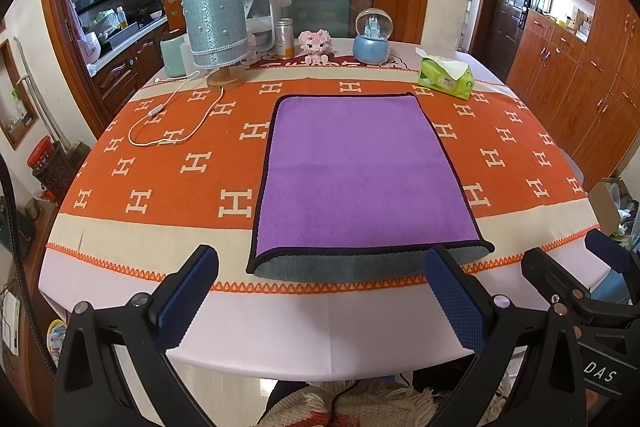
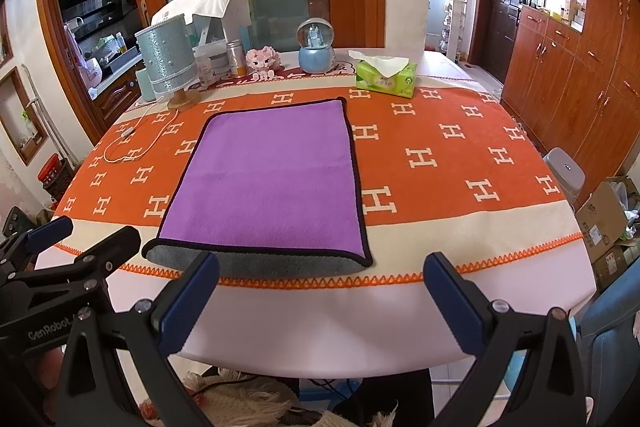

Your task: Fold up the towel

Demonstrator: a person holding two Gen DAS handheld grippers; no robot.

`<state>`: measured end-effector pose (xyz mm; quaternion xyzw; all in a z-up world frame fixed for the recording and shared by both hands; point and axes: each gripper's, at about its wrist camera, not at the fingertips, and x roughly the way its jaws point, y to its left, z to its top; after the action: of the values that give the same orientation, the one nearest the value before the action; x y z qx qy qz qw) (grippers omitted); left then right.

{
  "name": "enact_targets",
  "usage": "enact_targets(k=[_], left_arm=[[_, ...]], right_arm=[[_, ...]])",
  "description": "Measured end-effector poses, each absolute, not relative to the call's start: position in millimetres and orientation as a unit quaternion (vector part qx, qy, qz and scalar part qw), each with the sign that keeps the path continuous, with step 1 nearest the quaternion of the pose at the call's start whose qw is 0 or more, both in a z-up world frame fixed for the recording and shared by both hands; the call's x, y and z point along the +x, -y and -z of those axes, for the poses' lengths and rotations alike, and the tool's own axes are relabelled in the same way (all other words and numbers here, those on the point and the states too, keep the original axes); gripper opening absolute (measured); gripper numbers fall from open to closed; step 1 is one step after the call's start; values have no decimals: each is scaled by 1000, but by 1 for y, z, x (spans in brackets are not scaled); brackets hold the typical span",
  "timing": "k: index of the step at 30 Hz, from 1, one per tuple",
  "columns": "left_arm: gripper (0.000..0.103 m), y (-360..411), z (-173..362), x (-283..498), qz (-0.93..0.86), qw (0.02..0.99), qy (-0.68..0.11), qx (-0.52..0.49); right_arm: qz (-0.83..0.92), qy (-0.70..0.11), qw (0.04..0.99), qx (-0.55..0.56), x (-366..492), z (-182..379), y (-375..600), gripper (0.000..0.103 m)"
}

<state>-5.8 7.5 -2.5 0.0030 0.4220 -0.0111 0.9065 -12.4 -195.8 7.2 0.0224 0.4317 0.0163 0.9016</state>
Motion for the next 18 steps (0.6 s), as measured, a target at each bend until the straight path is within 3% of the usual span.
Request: enact_targets(k=[18], left_arm=[[102, -4, 5, -7, 13, 906, -424, 2]], right_arm=[[-21, -433, 901, 27, -11, -8, 197, 100]])
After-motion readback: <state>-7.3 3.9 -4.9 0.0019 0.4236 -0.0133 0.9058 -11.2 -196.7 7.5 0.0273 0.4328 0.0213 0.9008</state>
